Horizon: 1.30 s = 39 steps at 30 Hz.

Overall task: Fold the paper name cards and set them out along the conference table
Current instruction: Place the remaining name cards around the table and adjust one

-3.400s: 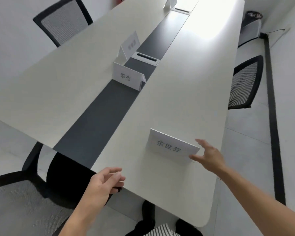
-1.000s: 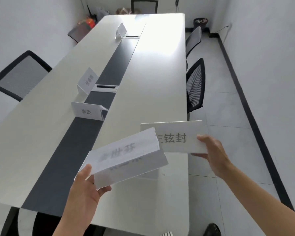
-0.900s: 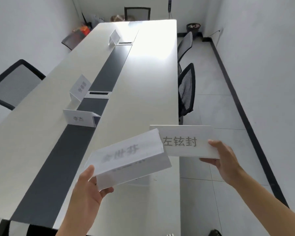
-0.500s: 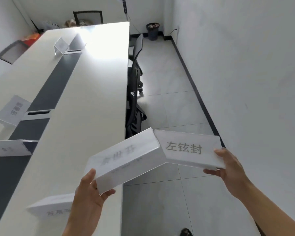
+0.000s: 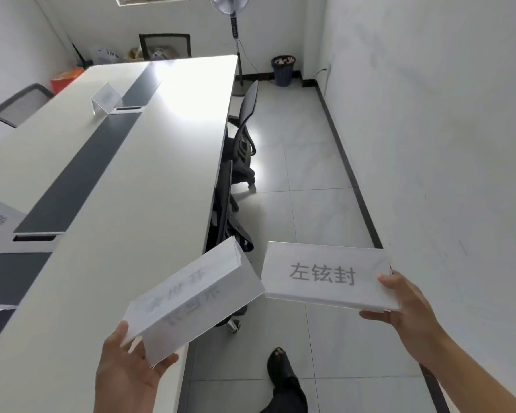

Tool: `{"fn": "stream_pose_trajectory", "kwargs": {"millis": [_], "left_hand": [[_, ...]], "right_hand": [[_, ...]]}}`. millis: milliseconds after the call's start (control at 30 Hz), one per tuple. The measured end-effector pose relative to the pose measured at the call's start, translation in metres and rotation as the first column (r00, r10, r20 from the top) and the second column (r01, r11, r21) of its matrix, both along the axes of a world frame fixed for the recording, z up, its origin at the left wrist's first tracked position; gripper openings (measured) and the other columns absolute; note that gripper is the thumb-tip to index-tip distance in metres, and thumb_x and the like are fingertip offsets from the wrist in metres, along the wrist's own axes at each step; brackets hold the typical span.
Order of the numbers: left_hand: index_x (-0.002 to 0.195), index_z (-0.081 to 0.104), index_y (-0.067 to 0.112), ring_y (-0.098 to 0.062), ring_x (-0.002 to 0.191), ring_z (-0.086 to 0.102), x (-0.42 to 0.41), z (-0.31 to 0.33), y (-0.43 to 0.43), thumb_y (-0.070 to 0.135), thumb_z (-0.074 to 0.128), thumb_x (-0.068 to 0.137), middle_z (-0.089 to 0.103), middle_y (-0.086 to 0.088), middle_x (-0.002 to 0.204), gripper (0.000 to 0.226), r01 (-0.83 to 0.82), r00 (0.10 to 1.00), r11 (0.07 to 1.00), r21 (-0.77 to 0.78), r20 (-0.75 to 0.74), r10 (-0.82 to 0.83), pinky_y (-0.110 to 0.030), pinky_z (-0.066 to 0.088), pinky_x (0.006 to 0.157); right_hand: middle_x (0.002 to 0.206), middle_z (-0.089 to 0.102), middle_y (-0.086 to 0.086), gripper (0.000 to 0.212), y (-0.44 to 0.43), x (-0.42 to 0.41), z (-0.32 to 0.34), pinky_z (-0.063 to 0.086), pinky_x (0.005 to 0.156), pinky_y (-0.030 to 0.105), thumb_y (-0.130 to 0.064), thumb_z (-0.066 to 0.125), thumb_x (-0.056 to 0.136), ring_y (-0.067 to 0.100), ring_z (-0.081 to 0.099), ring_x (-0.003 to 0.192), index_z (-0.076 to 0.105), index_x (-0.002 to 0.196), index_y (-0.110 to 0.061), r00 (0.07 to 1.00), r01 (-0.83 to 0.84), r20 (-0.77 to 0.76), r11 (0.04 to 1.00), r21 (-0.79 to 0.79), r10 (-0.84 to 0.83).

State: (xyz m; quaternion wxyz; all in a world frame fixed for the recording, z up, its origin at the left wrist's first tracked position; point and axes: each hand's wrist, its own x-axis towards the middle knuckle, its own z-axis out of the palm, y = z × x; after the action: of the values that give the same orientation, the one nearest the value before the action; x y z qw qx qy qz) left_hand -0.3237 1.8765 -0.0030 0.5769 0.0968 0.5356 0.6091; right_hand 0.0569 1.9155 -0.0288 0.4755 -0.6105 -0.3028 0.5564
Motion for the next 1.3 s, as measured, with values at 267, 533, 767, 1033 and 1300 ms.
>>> {"fn": "stream_pose_trajectory", "kwargs": {"millis": [267,533,767,1033,1300], "left_hand": [[0.113,0.054,0.015,-0.026,0.078,0.060,0.001,0.023,0.164,0.041,0.057,0.081,0.060,-0.008,0.098,0.042,-0.005,1.000,0.999,0.049,0.028,0.004,-0.032,0.055,0.049],[0.090,0.066,0.020,-0.021,0.064,0.070,-0.011,0.025,0.235,0.036,0.079,0.043,0.072,-0.004,0.080,0.051,-0.191,0.981,0.978,0.090,0.041,0.188,-0.037,0.057,0.056],[0.088,0.063,0.020,-0.025,0.072,0.057,0.007,0.019,0.289,0.027,0.046,0.088,0.068,0.002,0.060,0.018,-0.572,0.820,0.819,-0.050,-0.031,0.571,-0.037,0.050,0.057],[0.069,0.073,0.020,-0.027,0.077,0.056,0.046,0.028,0.312,0.037,0.051,0.084,0.068,0.002,0.068,0.031,-0.847,0.510,0.504,-0.173,0.008,0.860,-0.035,0.043,0.060],[0.096,0.059,0.013,-0.031,0.084,0.055,0.030,0.019,0.295,0.025,0.050,0.081,0.066,-0.009,0.083,0.022,-0.895,0.360,0.367,-0.254,0.076,0.930,-0.043,0.043,0.069]], "right_hand": [[0.110,0.066,0.018,0.025,0.173,0.013,0.037,0.060,0.066,0.042,-0.022,0.047,0.092,0.031,0.064,0.093,0.063,0.106,-0.010,0.999,-0.042,-0.019,0.997,0.061,0.043],[0.108,0.068,0.017,0.028,0.333,-0.019,0.025,0.061,0.065,0.043,-0.021,0.044,0.093,0.031,0.063,0.094,0.065,0.107,-0.009,0.963,-0.264,-0.054,0.964,0.014,0.264],[0.108,0.065,0.021,0.032,0.493,-0.060,0.013,0.060,0.066,0.044,-0.025,0.050,0.087,0.036,0.061,0.092,0.064,0.107,-0.005,0.859,-0.505,-0.113,0.862,-0.041,0.499],[0.098,0.066,0.011,0.025,0.614,-0.142,0.017,0.060,0.058,0.038,-0.019,0.044,0.094,0.029,0.063,0.084,0.065,0.103,-0.009,0.638,-0.770,-0.126,0.632,-0.093,0.759],[0.082,0.073,0.000,0.024,0.622,-0.232,0.010,0.061,0.062,0.043,-0.019,0.043,0.095,0.025,0.065,0.082,0.066,0.098,-0.013,0.471,-0.882,-0.186,0.454,-0.127,0.862]]}}
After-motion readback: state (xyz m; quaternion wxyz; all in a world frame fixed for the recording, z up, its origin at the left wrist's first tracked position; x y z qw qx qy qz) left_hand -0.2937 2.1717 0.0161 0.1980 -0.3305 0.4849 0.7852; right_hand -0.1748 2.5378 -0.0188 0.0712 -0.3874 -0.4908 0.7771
